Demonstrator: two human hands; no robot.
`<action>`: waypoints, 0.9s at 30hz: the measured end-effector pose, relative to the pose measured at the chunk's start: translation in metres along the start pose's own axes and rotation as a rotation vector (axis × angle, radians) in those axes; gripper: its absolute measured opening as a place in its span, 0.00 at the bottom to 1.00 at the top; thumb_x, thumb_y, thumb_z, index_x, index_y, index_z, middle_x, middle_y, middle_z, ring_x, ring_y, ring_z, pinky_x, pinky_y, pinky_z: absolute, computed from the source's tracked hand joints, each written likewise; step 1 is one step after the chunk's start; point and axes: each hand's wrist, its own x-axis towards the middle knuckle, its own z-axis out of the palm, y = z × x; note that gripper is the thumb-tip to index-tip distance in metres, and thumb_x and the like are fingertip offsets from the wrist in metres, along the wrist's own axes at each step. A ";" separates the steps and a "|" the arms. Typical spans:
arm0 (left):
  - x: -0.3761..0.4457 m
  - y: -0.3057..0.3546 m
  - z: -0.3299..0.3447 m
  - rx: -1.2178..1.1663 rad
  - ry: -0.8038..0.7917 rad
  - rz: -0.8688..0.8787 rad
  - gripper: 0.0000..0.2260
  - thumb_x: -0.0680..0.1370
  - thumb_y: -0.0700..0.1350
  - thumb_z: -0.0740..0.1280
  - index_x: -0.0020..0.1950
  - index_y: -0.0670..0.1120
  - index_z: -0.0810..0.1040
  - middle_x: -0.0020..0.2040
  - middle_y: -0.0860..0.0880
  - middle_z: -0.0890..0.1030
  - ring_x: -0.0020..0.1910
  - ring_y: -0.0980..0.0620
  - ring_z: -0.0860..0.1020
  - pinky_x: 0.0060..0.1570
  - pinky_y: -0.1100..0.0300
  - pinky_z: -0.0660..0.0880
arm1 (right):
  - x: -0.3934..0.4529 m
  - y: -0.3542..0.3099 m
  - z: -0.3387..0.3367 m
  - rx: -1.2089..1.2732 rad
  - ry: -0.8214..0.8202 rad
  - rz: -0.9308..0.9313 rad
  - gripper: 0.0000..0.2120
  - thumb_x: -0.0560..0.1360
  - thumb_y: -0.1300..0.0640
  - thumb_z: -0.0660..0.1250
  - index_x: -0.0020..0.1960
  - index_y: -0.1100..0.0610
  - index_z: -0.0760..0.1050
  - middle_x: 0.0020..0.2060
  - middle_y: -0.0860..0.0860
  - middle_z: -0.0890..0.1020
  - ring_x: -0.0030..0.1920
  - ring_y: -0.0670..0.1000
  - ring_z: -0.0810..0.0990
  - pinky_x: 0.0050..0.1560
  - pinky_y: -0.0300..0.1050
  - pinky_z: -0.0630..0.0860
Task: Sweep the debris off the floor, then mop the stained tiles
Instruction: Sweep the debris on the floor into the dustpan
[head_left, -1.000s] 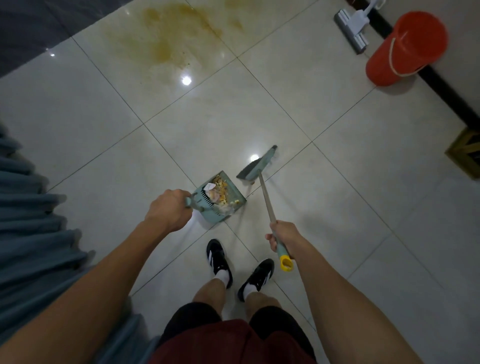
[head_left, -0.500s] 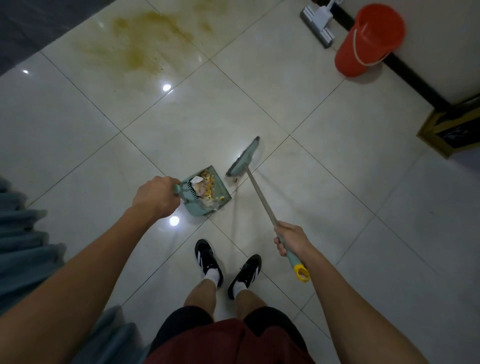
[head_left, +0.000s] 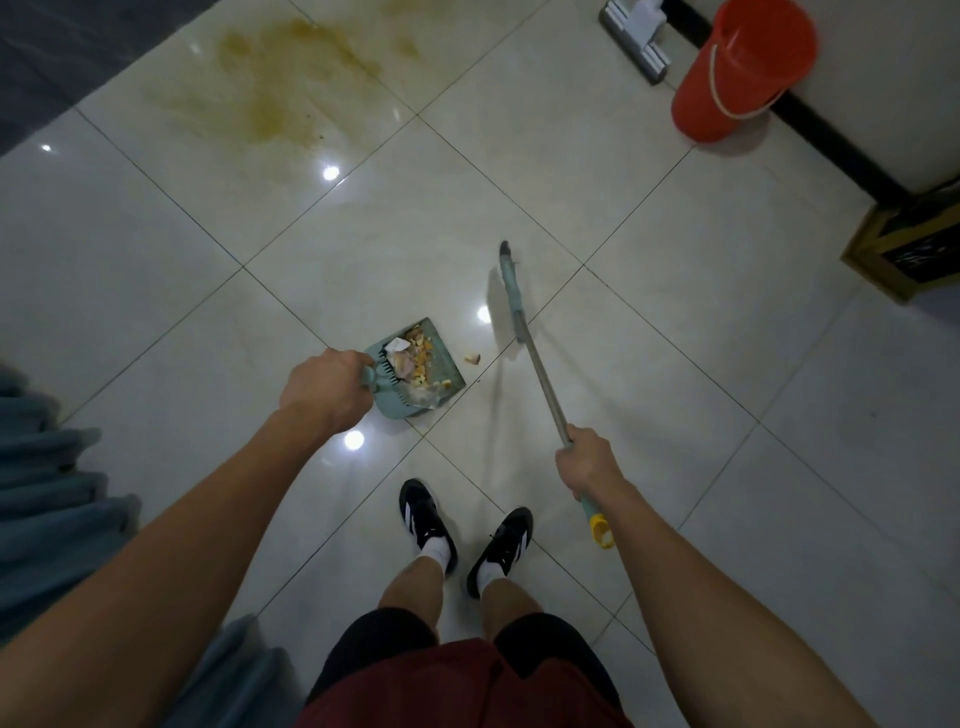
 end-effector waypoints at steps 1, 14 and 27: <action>0.001 -0.002 0.002 0.005 -0.001 0.009 0.16 0.76 0.46 0.65 0.63 0.54 0.79 0.48 0.46 0.82 0.41 0.44 0.79 0.41 0.55 0.78 | 0.000 -0.002 0.005 -0.019 -0.015 0.002 0.25 0.78 0.64 0.57 0.76 0.58 0.67 0.58 0.61 0.79 0.39 0.59 0.80 0.28 0.44 0.76; 0.001 -0.007 0.014 0.073 0.014 0.050 0.16 0.74 0.46 0.67 0.61 0.53 0.80 0.44 0.47 0.81 0.36 0.47 0.75 0.33 0.59 0.71 | -0.029 -0.014 0.046 -0.008 -0.206 -0.027 0.26 0.81 0.61 0.59 0.79 0.54 0.62 0.61 0.59 0.78 0.29 0.50 0.75 0.23 0.40 0.74; -0.018 -0.011 -0.004 0.020 -0.007 -0.009 0.15 0.74 0.44 0.65 0.60 0.50 0.81 0.47 0.46 0.81 0.41 0.44 0.79 0.40 0.56 0.77 | -0.059 0.005 0.029 0.000 -0.123 -0.090 0.27 0.81 0.59 0.60 0.79 0.52 0.62 0.57 0.56 0.79 0.28 0.46 0.74 0.21 0.35 0.71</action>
